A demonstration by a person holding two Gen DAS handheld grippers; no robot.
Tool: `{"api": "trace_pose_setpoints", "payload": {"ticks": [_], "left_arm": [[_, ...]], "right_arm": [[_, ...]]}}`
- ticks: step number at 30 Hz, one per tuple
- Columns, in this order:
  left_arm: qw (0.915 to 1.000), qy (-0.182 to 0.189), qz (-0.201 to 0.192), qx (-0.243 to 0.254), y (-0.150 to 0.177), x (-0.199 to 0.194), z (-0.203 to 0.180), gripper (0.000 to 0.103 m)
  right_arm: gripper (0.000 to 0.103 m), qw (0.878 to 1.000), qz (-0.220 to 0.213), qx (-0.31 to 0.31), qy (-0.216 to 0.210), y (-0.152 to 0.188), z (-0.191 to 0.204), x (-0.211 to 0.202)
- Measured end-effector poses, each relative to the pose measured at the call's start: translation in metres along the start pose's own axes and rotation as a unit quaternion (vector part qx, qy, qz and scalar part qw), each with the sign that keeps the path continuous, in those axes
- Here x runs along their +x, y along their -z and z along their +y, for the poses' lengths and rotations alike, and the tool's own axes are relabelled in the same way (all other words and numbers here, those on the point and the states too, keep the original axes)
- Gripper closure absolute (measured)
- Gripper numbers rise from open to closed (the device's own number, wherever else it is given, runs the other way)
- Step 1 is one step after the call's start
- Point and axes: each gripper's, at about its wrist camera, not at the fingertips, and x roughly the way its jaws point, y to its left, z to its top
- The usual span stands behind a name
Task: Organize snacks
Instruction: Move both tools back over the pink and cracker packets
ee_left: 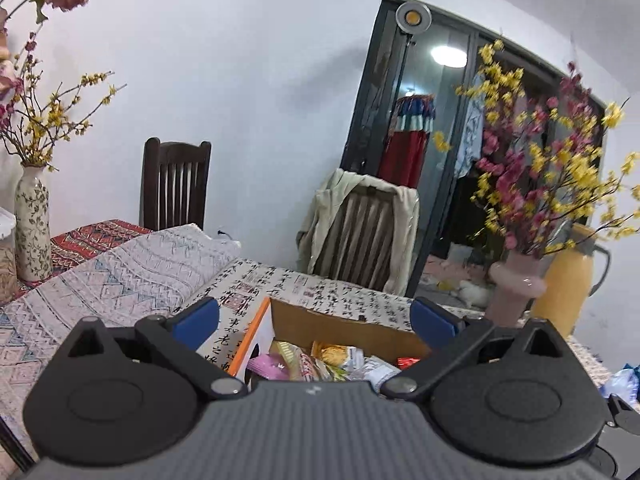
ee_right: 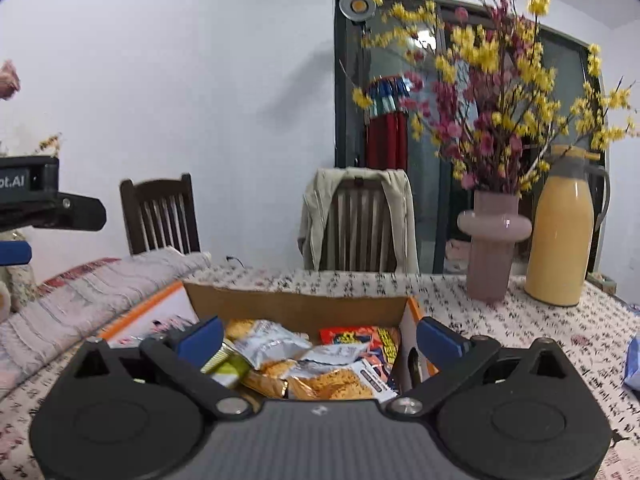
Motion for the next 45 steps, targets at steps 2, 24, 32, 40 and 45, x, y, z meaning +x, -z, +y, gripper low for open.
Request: {"api": "trace_pose_setpoints", "payload": {"ticks": [2,24,32,40,45], "left_arm": [[1.0000,0.005,0.000,0.002,0.000,-0.010,0.004,0.000],[0.9899,-0.061,0.107,0.070,0.090,0.010,0.080,0.000],[0.9903,-0.064,0.110,0.056,0.093,0.010,0.087,0.000],[0.9900,-0.064,0.117,0.047,0.093,0.012,0.089,0.000],[0.9902,-0.063,0.118,0.040,0.093,0.011,0.091,0.000]], "right_arm": [[0.000,1.000,-0.002,-0.003,-0.005,-0.001,0.000,-0.013],[0.000,0.995,0.100,0.011,0.020,0.076,-0.021,-0.031],[0.000,0.991,0.126,0.021,0.036,0.088,-0.024,-0.020],[0.000,0.990,0.134,0.025,0.037,0.087,-0.026,-0.016],[0.000,0.989,0.137,0.029,0.041,0.087,-0.028,-0.014]]}}
